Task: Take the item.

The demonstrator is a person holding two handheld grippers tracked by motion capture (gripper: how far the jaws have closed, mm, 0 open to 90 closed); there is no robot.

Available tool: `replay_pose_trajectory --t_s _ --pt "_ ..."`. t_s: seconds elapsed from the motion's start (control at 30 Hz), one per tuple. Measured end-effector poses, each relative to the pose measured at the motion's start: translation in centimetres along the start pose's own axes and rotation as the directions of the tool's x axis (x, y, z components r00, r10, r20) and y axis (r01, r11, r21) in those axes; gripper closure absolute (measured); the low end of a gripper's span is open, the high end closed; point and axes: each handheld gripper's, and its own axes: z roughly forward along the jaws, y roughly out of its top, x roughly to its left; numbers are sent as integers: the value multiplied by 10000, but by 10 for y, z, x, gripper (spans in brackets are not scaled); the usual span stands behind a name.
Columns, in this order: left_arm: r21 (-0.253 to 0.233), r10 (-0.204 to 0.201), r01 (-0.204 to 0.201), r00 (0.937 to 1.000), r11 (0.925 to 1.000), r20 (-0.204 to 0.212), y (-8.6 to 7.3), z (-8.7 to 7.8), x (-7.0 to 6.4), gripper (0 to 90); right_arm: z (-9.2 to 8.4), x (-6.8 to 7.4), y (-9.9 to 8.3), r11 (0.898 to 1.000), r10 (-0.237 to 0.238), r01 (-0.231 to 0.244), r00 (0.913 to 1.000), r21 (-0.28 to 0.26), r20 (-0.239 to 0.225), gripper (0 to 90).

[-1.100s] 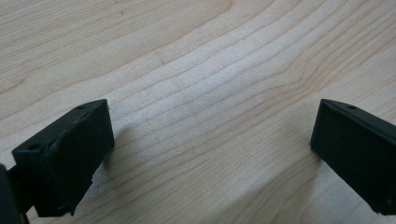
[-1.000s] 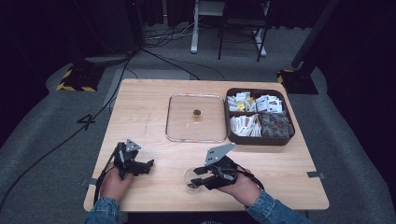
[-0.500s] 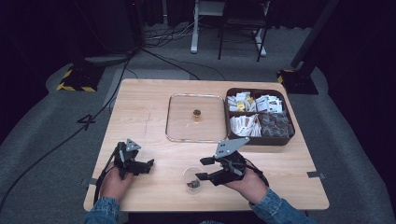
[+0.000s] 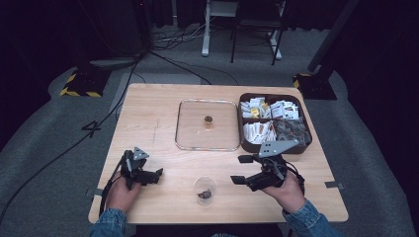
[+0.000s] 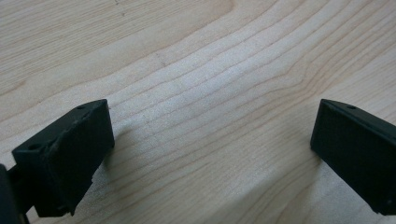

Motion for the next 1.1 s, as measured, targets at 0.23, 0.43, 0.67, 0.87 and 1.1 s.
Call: replay_pose_trajectory --t_s 0.23,0.43,0.67,0.87,1.1 --pt "22 13 -13 10000 10000 2 1 1 1 1 -19 -12 -11 9995 205 -180 9950 -255 981 149" --pt "-14 10 -10 10000 10000 6 2 1 2 2 -33 -22 -21 9991 387 -352 9825 -220 1823 134" --pt "29 -47 47 10000 10000 57 2 2 3 2 -50 -40 -39 9959 904 -870 9531 -247 2889 134" --pt "13 -51 51 10000 10000 -12 2 1 3 2 -56 -58 -54 9853 1701 -1650 9210 -446 3504 142" --pt "21 -52 52 10000 10000 -24 2 1 3 2 -54 -79 -77 9749 2136 -2208 8939 -276 3941 143"
